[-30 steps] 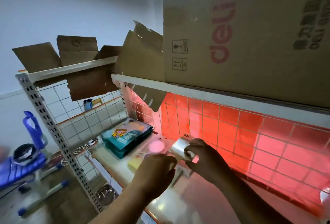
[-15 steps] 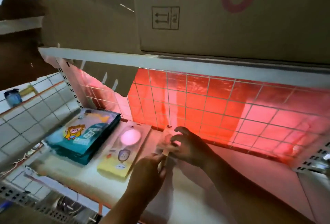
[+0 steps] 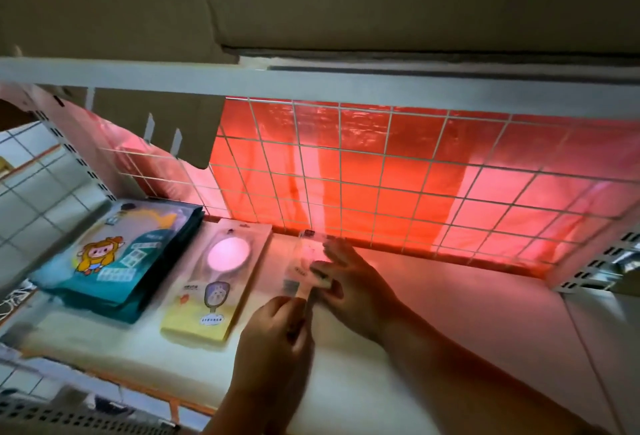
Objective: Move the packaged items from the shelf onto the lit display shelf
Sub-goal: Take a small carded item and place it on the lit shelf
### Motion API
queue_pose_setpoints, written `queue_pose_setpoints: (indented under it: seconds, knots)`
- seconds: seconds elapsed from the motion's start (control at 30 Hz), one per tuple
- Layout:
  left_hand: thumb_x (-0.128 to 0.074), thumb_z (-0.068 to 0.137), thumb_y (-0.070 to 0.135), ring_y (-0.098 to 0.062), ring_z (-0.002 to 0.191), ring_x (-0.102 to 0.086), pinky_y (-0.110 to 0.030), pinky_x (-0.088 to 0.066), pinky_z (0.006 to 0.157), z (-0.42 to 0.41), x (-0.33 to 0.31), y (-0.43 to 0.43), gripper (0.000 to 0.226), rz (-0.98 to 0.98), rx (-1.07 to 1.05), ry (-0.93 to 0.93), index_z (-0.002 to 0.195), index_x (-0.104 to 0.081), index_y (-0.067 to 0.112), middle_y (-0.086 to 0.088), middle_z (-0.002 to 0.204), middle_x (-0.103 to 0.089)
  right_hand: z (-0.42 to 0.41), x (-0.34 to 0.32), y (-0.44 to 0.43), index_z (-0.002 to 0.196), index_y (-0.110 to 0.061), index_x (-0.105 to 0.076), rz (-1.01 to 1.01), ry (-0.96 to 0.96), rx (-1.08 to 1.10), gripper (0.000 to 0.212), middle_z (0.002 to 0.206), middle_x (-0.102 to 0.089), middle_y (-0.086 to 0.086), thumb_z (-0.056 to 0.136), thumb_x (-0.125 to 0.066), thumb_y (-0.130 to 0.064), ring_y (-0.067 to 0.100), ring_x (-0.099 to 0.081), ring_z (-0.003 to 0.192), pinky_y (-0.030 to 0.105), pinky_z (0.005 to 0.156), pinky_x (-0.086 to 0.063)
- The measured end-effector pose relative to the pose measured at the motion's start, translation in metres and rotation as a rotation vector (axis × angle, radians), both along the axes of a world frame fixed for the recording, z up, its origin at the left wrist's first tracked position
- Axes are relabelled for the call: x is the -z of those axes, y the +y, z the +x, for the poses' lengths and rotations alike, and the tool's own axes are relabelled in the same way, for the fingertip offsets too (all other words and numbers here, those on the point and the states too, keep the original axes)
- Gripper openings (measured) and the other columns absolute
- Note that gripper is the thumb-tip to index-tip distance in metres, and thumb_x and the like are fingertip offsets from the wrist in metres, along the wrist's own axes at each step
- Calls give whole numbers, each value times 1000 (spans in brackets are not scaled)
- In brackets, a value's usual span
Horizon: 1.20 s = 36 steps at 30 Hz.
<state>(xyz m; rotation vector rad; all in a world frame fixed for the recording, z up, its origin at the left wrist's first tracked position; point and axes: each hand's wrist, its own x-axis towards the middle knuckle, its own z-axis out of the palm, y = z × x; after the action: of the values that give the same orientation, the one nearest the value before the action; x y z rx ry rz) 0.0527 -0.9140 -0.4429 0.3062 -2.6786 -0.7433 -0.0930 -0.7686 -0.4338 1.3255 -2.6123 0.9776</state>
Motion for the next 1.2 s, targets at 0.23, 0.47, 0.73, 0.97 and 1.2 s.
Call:
queue_pose_setpoints:
  seconds: [0.23,0.47,0.73,0.97,1.2]
  knots:
    - [-74,80,26,-19,80,-61,-35,-55,63,-1,2,1,32,-25,11,25,111,-65,25,1,96,-68,-4,9,-2,141,-34,-54,109,19,30,53,158,-32,-7,92,-58,-55,19,-24,149,39,116,-36]
    - [-74,81,27,-18,73,-58,-38,-54,58,0,2,3,33,-31,6,24,112,-63,25,0,85,-65,-4,9,-2,140,-36,-52,118,15,34,54,157,-36,-8,92,-57,-60,19,-22,150,41,115,-37]
    - [-76,78,27,-18,66,-56,-31,-46,52,-1,-3,5,28,-40,12,28,105,-66,24,3,79,-61,-3,6,1,140,-36,-54,108,15,13,55,154,-40,-8,91,-61,-58,18,-31,144,35,113,-37]
    - [-73,79,28,-18,66,-56,-26,-42,53,-1,-5,7,25,-39,19,52,102,-64,24,3,80,-61,-6,14,-1,141,-39,-52,129,50,-6,53,154,-39,-10,93,-55,-62,18,-30,146,40,111,-41]
    - [-79,76,22,-16,66,-57,-11,-30,60,-2,-7,7,31,-30,25,40,104,-66,23,4,82,-63,-7,15,-2,140,-39,-52,116,16,-6,55,153,-38,-12,91,-52,-65,17,-30,145,40,110,-42]
